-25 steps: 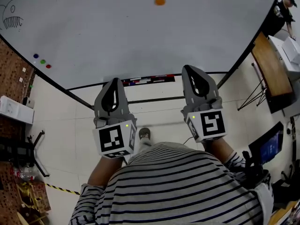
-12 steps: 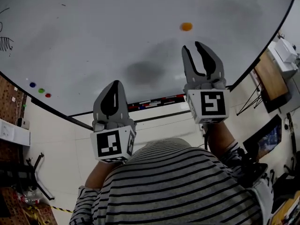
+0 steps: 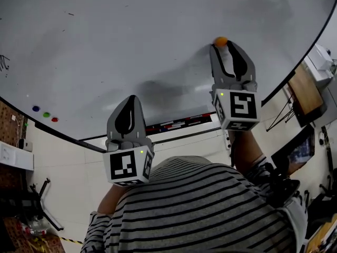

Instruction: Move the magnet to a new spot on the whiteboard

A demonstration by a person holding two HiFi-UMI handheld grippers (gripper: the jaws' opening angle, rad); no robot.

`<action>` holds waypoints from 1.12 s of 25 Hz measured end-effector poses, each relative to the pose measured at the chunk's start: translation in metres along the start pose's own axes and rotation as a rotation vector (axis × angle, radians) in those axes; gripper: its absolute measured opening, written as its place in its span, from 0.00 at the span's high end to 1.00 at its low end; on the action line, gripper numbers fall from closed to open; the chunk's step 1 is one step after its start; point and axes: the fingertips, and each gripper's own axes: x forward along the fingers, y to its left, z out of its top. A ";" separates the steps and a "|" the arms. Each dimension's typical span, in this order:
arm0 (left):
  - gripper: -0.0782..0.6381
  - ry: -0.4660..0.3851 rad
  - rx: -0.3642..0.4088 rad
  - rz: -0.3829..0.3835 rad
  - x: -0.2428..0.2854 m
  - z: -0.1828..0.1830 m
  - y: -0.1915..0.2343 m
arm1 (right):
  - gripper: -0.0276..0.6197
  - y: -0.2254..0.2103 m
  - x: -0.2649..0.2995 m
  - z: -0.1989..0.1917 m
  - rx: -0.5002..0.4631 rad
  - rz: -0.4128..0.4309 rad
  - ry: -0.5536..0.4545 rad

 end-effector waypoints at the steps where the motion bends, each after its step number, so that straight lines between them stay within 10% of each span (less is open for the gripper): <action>1: 0.87 0.000 0.000 0.003 0.001 -0.001 -0.001 | 0.73 -0.001 -0.001 -0.001 -0.001 0.004 0.000; 15: 0.87 -0.038 0.037 0.011 0.020 0.012 -0.017 | 0.77 0.004 -0.013 0.016 0.033 0.063 -0.064; 28: 0.87 -0.023 -0.001 0.069 0.007 -0.001 -0.025 | 0.77 0.045 -0.073 -0.043 0.155 0.250 0.149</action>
